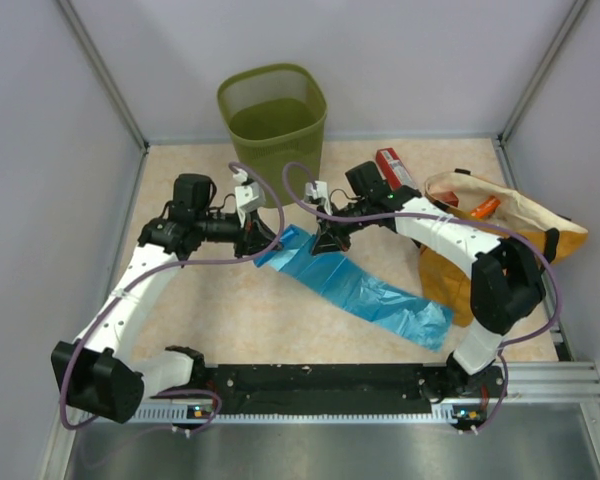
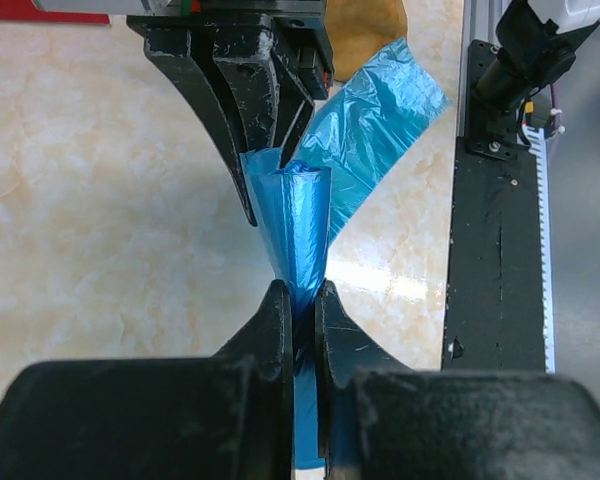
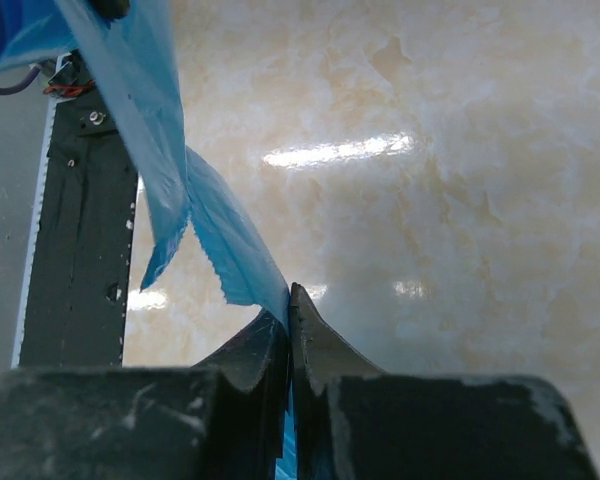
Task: Put the trash bags into the trash bin
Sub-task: Tear the trash bag at the center of the board.
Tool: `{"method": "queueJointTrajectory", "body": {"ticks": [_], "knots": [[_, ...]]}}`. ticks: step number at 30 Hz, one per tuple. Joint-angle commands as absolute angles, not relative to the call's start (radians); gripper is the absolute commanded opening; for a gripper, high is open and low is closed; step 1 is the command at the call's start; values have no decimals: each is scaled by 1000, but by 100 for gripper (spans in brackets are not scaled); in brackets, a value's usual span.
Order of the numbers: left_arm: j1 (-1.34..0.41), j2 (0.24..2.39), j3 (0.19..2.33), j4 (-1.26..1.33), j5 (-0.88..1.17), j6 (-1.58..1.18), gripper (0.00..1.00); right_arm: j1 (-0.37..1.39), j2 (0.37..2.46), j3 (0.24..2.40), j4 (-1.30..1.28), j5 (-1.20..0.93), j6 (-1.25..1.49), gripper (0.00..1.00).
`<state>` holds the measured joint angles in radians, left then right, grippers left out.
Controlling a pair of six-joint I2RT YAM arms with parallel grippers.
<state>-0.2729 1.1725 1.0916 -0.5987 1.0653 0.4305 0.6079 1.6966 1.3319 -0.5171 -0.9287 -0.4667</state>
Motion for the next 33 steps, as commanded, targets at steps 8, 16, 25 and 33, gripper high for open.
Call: {"method": "queueJointTrajectory", "body": {"ticks": [8, 16, 25, 33], "knots": [[-265, 1025, 936, -195, 934, 120, 0, 617, 1631, 1195, -419, -913, -396, 0], [-259, 1031, 925, -102, 851, -27, 0, 617, 1611, 1097, -327, -897, -327, 0], [-259, 1039, 850, 69, 856, -167, 0, 617, 1620, 1046, -195, -908, -239, 0], [-241, 1051, 796, 179, 795, -281, 0, 624, 1598, 967, -74, -867, -181, 0]]}}
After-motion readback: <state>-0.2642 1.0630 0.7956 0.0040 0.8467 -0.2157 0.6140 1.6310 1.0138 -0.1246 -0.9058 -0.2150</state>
